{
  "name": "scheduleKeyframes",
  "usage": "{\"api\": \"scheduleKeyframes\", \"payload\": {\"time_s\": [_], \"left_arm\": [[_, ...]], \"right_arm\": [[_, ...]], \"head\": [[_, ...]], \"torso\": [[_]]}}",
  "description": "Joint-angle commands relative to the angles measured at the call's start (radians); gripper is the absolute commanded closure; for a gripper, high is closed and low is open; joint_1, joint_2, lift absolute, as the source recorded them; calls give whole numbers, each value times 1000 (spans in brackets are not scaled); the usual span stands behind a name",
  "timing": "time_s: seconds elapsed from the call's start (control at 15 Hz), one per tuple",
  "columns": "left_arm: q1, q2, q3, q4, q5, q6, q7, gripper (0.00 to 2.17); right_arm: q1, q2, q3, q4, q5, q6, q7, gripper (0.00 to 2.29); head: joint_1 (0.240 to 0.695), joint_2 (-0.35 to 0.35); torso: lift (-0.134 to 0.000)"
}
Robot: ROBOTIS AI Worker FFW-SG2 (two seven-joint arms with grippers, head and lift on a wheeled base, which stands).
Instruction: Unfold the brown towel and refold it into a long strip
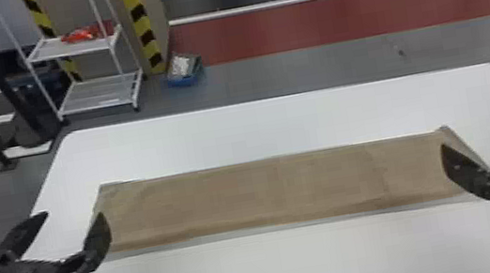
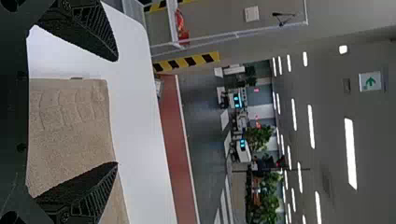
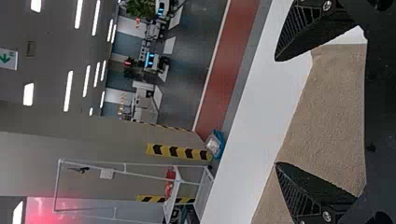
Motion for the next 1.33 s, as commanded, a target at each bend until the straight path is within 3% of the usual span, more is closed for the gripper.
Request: {"api": "scheduleKeyframes", "payload": {"time_s": [0.0,0.2,0.27,0.47,0.67,1.0,1.27], "left_arm": [[55,-4,-59,7,31,-43,65,87],[141,-4,-169,5,5,-258,225,87],[167,-4,-200,5,-9,-307,245,87],[205,-4,-245,30,-126,-399,317,80],[227,-4,-243,30,-109,-386,318,80],[236,-4,-251,19,-106,-383,338,83],[241,-4,-251,14,-101,-386,350,80]], "right_arm": [[85,7,55,42,-12,-200,-88,87],[174,7,141,135,-15,-540,-260,87],[191,7,163,155,-23,-568,-292,87],[217,7,174,172,-53,-562,-346,87],[229,7,181,161,-126,-504,-403,87],[231,7,227,157,-127,-442,-463,83],[231,7,238,157,-127,-436,-464,80]], "head": [[695,102],[695,113],[695,117],[695,105],[695,74],[695,67],[695,84]], "torso": [[-118],[-118],[-118],[-118],[-118],[-118],[-118]]}}
